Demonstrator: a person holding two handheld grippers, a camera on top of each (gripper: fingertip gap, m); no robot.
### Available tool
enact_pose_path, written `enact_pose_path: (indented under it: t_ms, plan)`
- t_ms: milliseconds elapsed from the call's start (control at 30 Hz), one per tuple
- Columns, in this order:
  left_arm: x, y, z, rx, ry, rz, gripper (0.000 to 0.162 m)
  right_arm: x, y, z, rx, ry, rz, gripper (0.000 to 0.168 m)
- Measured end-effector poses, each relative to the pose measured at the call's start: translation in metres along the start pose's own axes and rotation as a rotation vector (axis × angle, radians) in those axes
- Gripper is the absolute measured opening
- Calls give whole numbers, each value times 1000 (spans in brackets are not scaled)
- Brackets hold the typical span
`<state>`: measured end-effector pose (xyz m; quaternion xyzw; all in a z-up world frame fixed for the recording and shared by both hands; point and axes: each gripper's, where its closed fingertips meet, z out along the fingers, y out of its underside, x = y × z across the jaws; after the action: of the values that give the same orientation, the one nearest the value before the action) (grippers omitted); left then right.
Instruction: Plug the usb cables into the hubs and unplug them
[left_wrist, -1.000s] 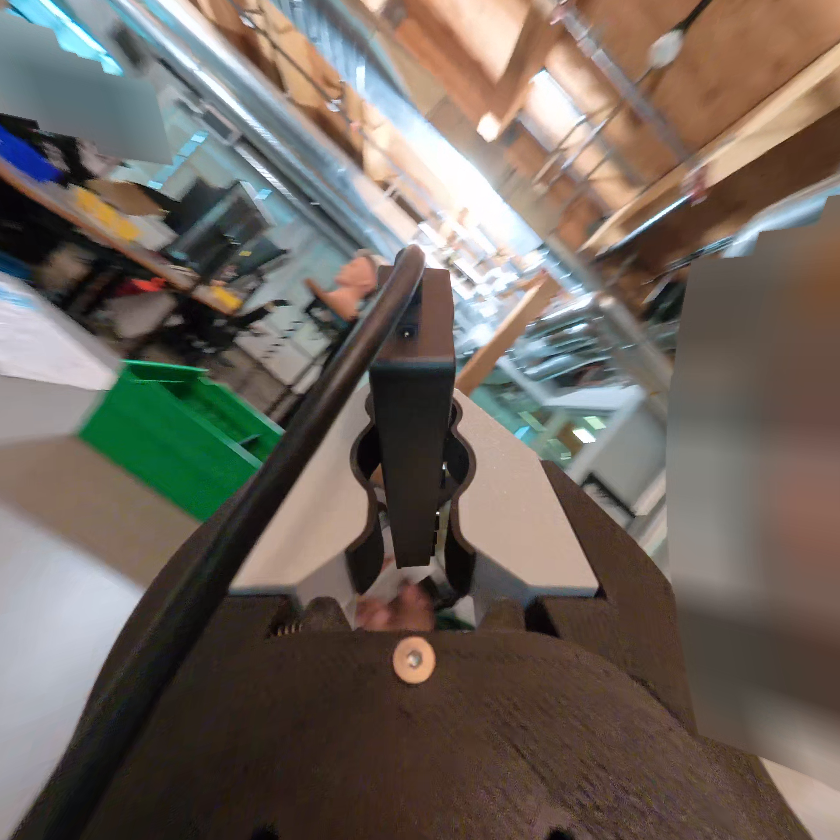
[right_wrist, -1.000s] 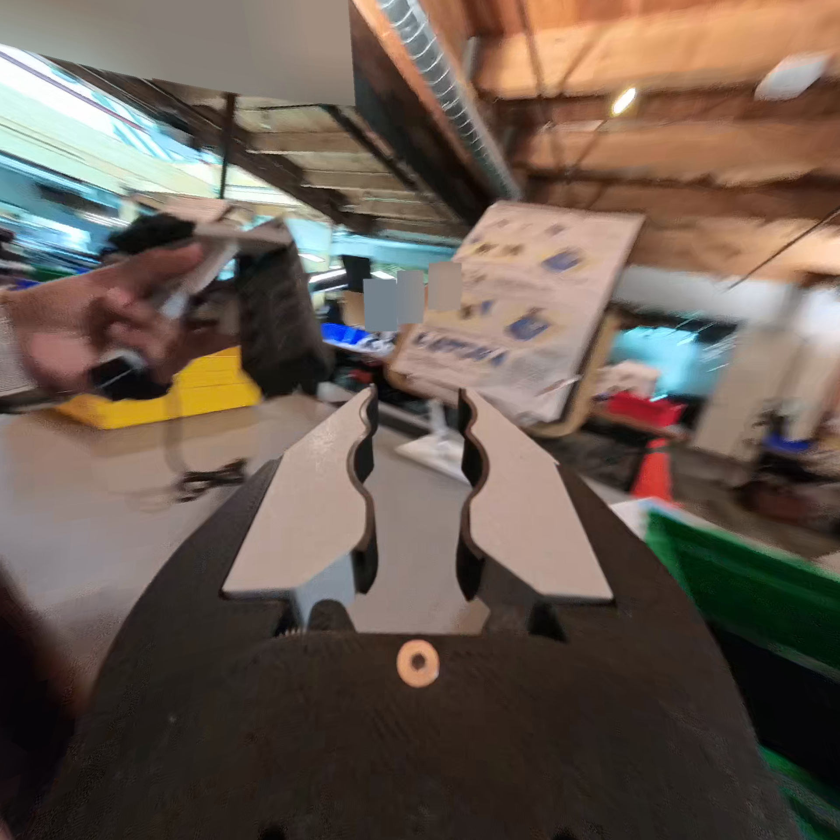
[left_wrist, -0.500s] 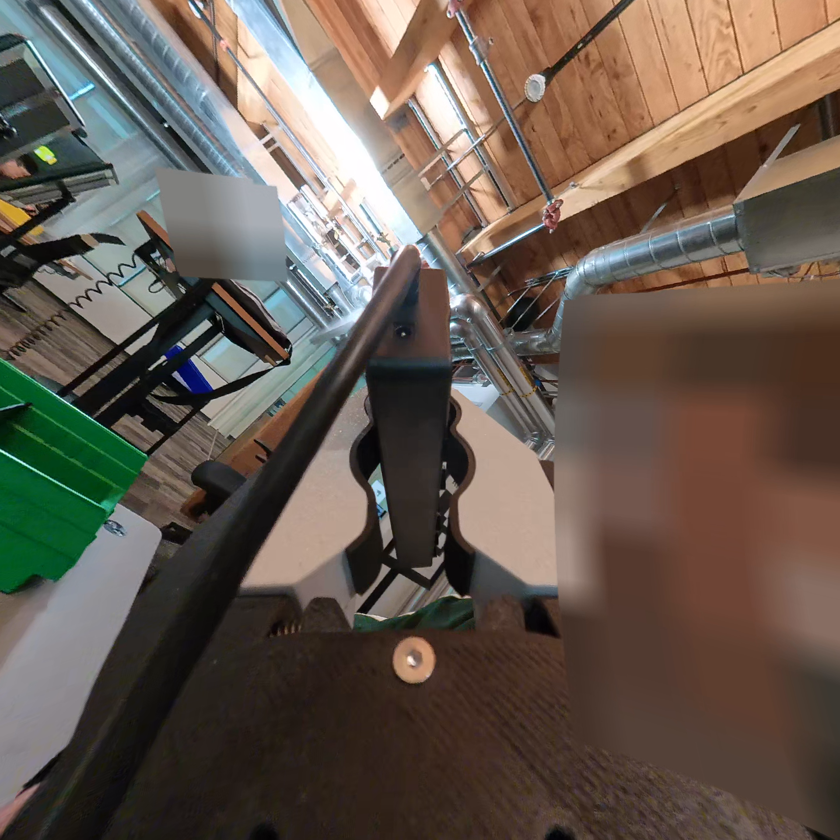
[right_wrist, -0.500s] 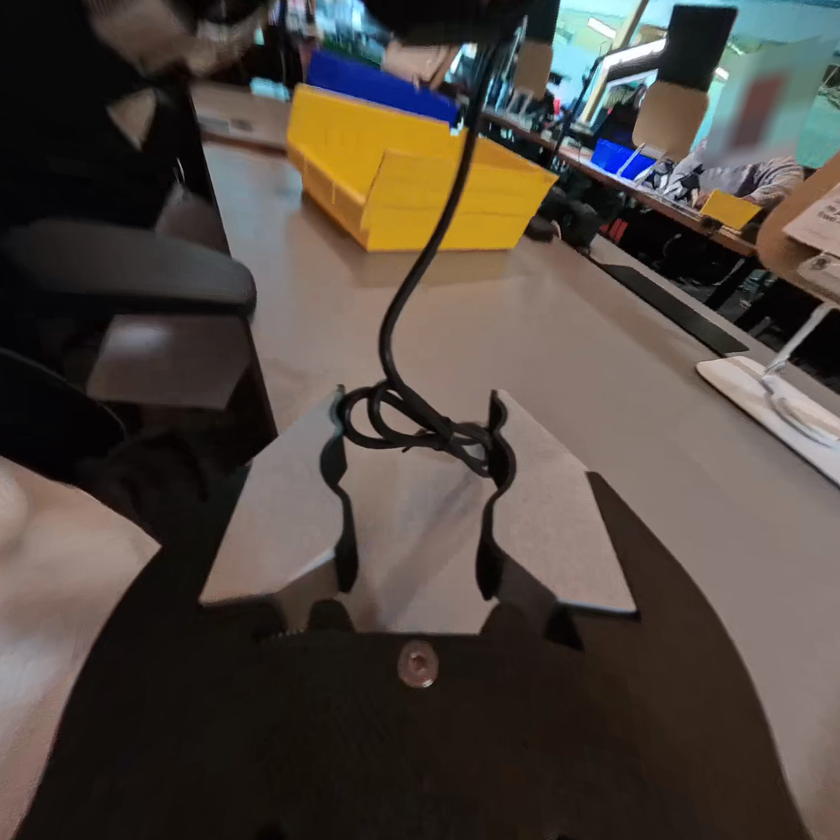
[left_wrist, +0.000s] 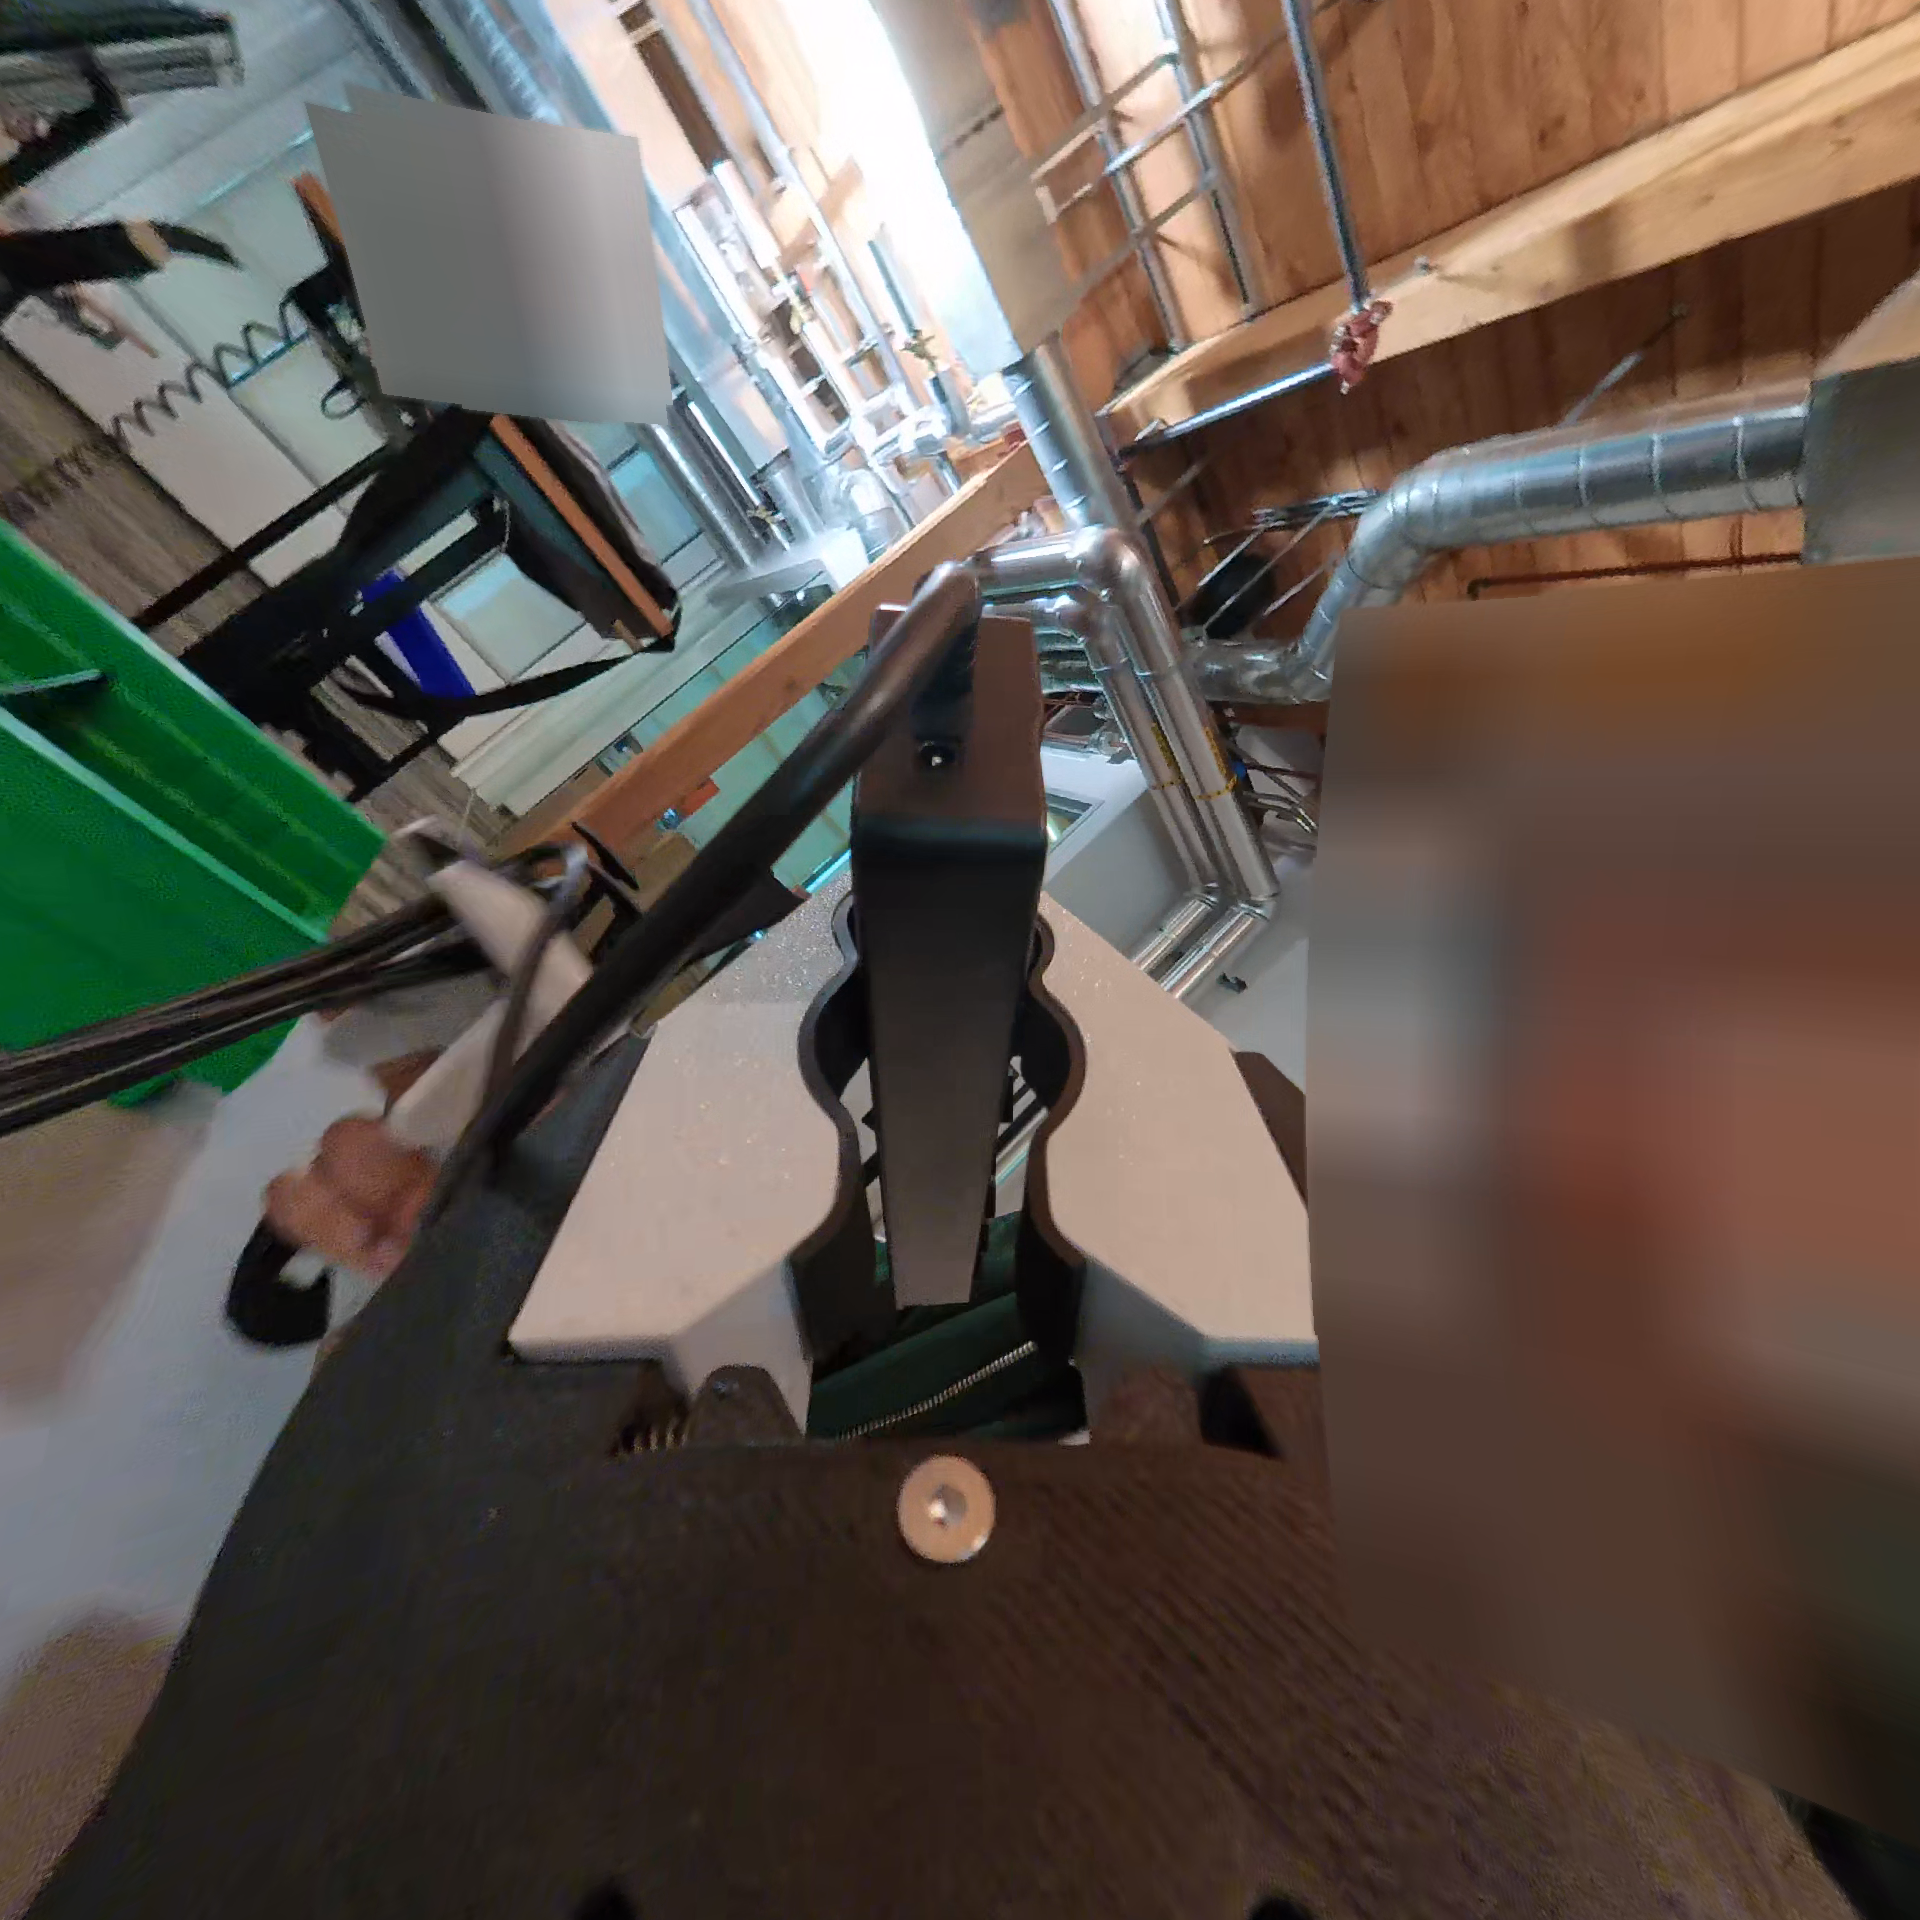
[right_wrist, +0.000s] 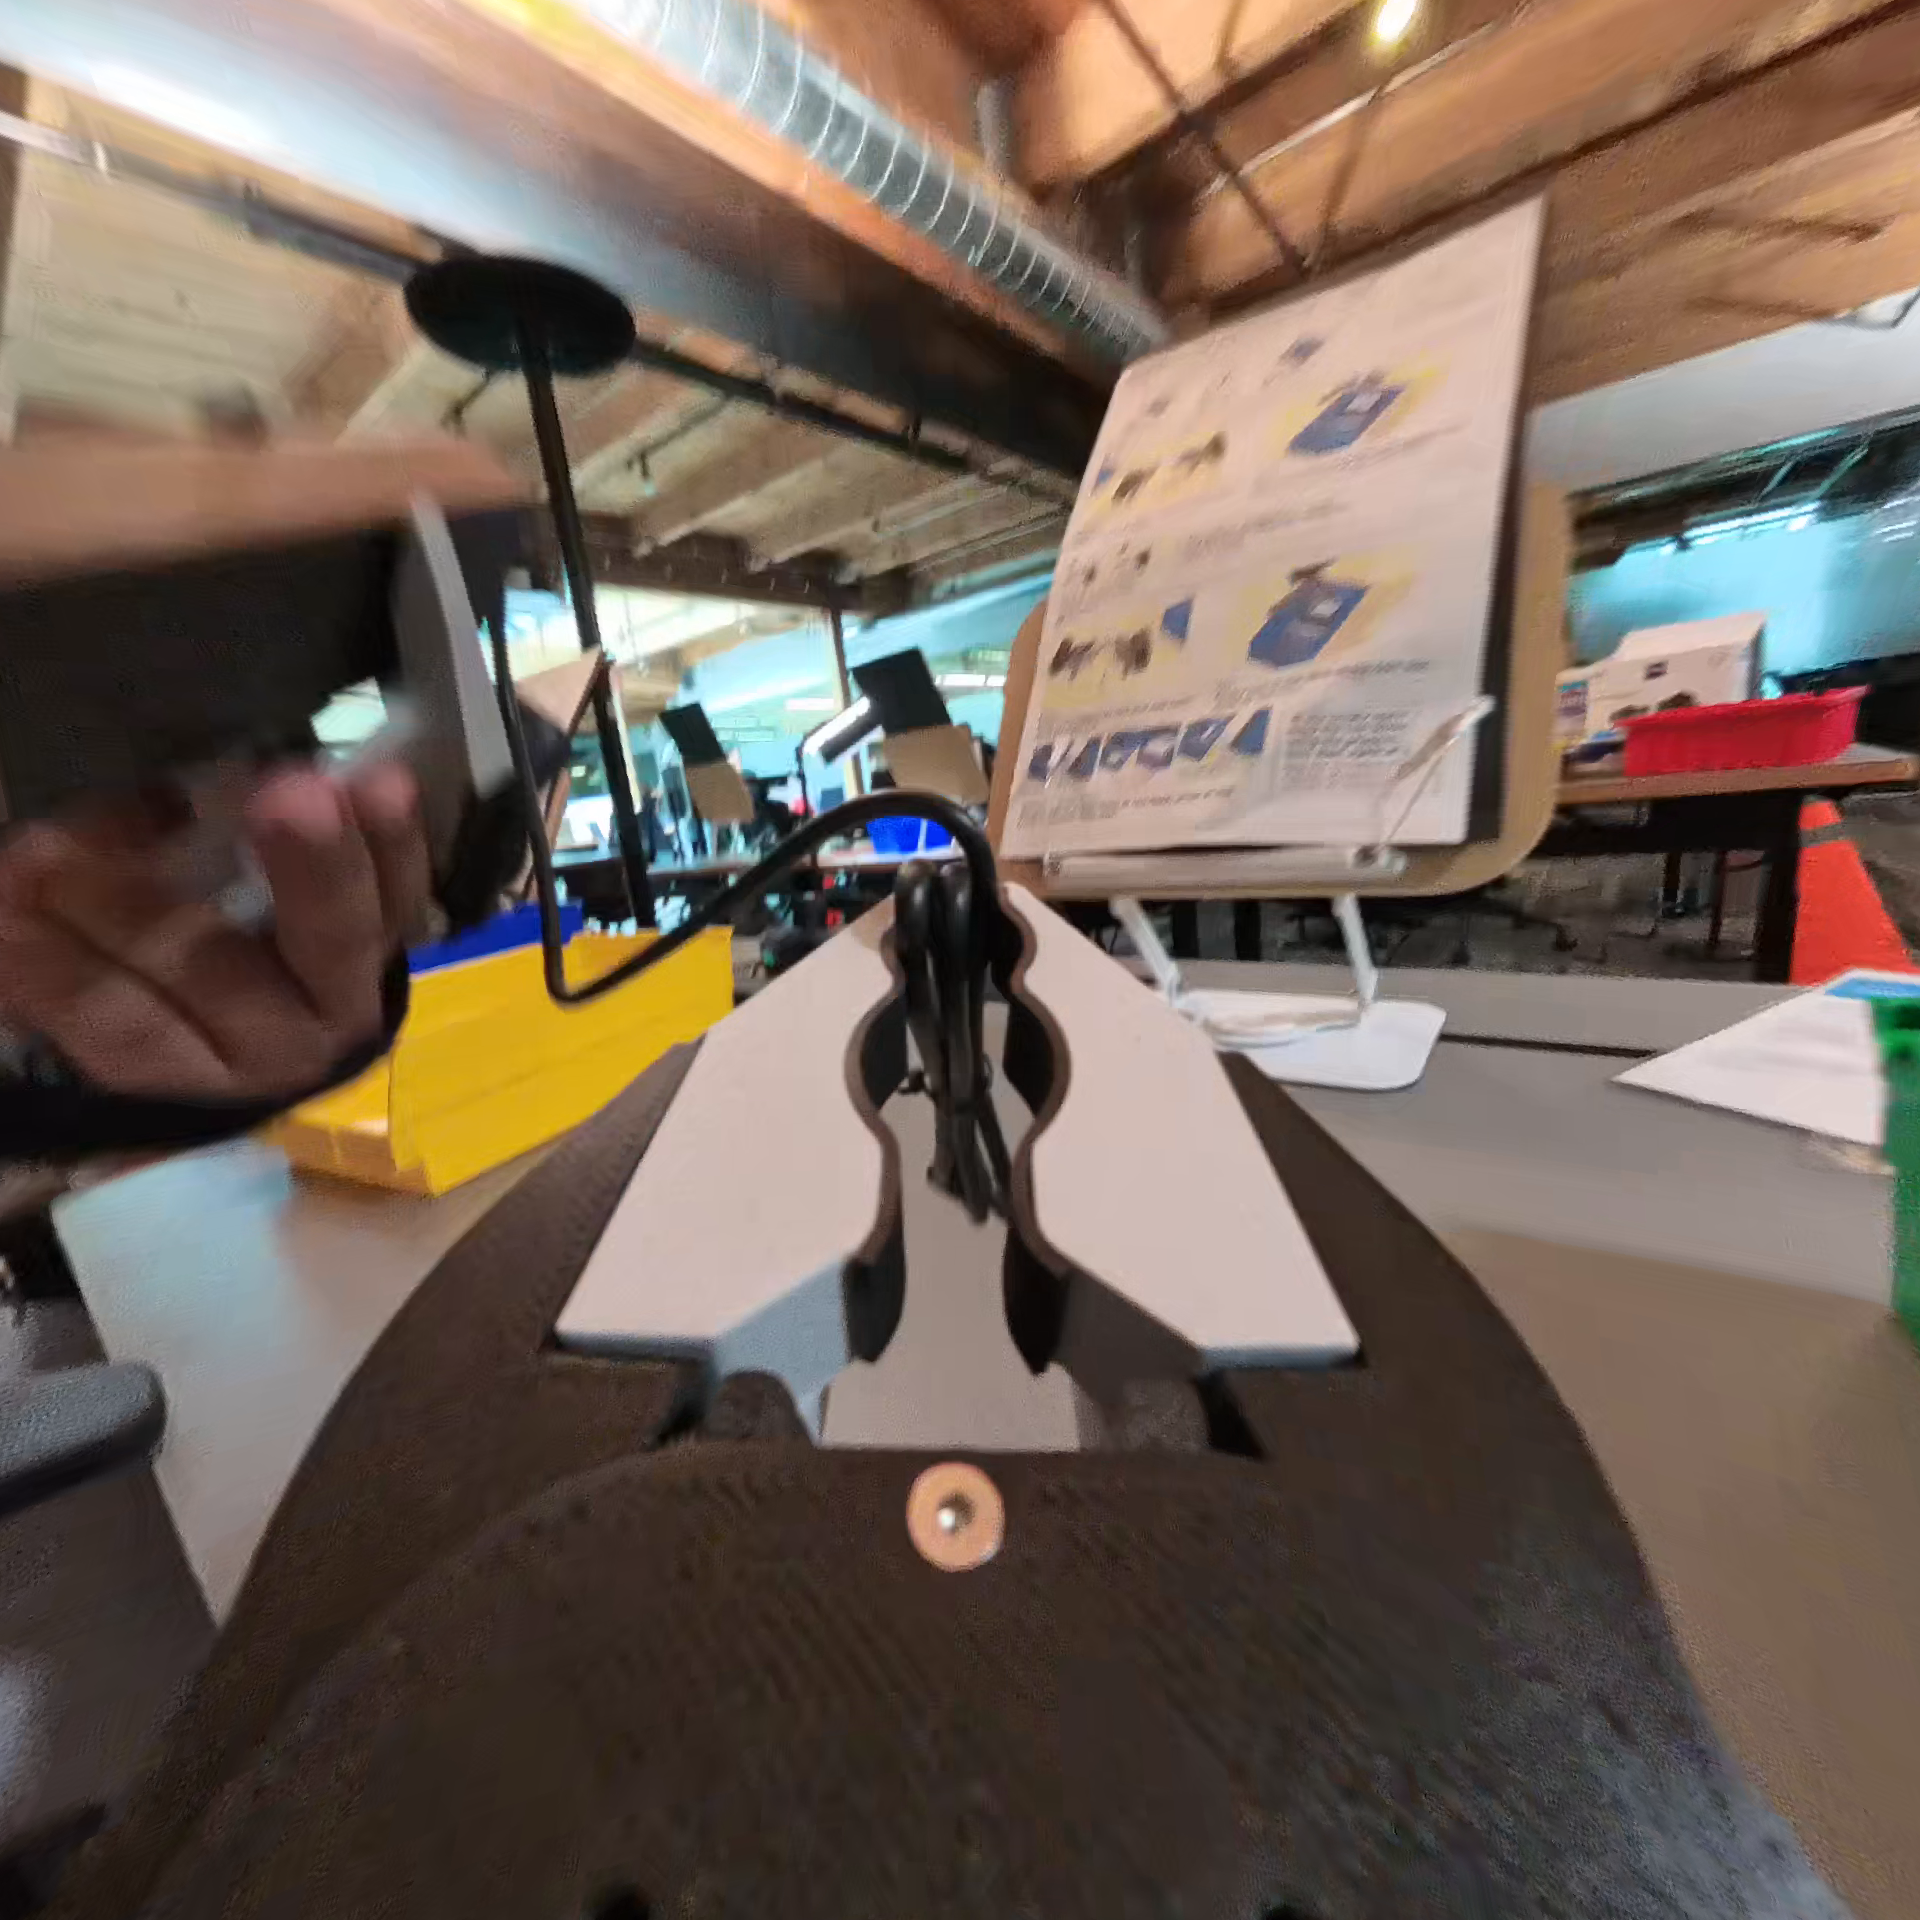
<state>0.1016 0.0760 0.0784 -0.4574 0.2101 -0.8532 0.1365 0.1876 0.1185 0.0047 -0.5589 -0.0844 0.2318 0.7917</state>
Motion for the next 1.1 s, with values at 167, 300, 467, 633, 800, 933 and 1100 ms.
enact_pose_path:
  t_ms: [167,300,467,633,800,933,1100]
  plan:
    - [-66,24,-11,-36,-105,-131,23,-19,-20,-10,29,-86,-75,10]
    - [-103,33,-24,-41,-240,-14,23,-28,5,-6,-153,-138,-124,9]
    - [-121,29,-41,-98,-403,278,23,-25,36,-5,-364,-204,172,9]
    - [-132,45,-40,-189,-451,347,23,-25,48,-4,-373,-218,373,9]
    - [-132,40,-44,-145,-414,289,23,-32,63,-5,-439,-225,280,11]
    - [-130,36,-47,-123,-407,289,23,-37,77,-6,-490,-217,275,13]
    - [-125,35,-47,-112,-361,264,22,-42,78,-9,-524,-283,366,12]
